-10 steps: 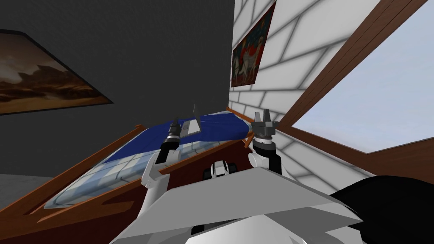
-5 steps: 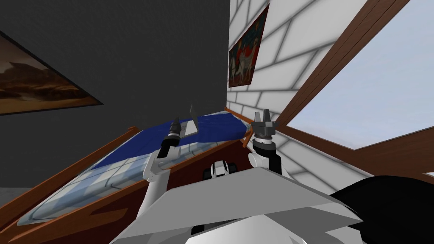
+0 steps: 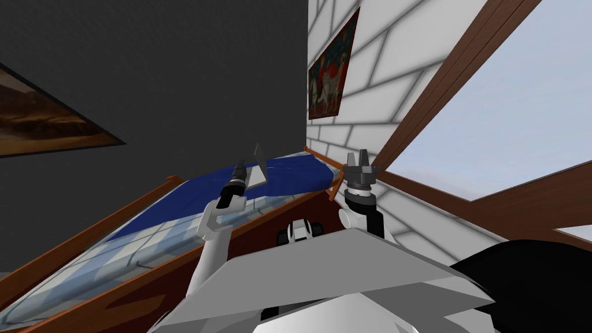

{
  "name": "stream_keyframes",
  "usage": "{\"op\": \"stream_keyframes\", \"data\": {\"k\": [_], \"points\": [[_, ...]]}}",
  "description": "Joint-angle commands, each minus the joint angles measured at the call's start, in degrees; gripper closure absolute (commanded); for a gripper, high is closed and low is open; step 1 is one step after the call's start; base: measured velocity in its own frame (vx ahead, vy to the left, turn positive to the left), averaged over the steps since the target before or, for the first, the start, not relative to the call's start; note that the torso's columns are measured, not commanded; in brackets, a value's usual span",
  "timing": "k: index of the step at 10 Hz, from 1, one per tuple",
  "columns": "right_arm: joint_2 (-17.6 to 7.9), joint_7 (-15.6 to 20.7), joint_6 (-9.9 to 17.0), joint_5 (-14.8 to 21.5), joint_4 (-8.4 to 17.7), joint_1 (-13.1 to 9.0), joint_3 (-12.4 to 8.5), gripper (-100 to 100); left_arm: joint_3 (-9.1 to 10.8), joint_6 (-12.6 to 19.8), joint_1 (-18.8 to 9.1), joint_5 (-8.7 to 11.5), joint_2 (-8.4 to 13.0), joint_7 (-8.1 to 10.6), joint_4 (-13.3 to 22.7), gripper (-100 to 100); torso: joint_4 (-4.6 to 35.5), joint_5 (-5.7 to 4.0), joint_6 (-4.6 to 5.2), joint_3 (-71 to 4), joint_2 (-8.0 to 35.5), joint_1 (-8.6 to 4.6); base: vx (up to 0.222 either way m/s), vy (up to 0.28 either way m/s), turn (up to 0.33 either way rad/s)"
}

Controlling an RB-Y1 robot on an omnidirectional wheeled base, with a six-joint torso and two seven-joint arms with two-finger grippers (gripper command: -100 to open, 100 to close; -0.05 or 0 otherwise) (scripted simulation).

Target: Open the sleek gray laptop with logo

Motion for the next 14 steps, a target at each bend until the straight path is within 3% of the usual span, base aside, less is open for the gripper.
{"op": "stream_keyframes", "data": {"k": [1,2,8,14], "points": [[0.0,0.0,0.0,0.0,0.0,0.0,0.0,0,0.50,4.4,-3.0,-1.0,1.5,-0.19,2.0,-100,0.0,0.00,0.03,0.0,0.0,-0.01,0.020,-0.046,-0.127],[0.0,0.0,0.0,0.0,0.0,0.0,0.0,0,0.50,5.5,-3.0,-1.0,1.5,-0.19,2.0,-100,0.0,-0.01,0.03,0.0,-0.1,-0.05,0.018,-0.034,-0.037],[0.0,0.0,0.0,0.0,0.0,0.0,0.0,0,1.48,16.2,-9.8,-3.1,4.9,-0.69,6.3,-100,0.0,0.00,0.03,0.0,0.0,-0.03,0.017,-0.040,-0.082],[0.0,0.0,0.0,0.0,0.0,0.0,0.0,0,2.18,24.7,-14.5,-4.6,7.5,-1.03,9.1,-100,0.0,0.00,0.02,0.0,0.0,-0.02,0.019,-0.035,-0.061]]}}
